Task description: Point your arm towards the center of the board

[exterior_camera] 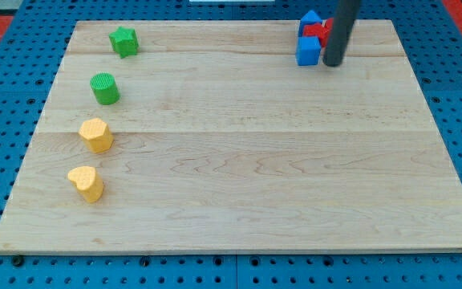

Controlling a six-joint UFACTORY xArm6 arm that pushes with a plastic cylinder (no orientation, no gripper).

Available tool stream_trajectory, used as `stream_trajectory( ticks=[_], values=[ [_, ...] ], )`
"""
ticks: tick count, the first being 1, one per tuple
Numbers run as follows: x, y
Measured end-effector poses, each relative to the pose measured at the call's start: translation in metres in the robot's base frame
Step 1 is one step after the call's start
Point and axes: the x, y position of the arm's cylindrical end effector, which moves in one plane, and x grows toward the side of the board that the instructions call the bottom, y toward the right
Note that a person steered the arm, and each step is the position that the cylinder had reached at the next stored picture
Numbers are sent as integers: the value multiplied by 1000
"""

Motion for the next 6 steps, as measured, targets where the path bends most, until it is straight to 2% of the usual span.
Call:
stream_trajectory(
  ticks=[1,3,4,6],
  values=[
    [18,-18],
    [105,-2],
    [136,-15],
    [163,-18]
  ],
)
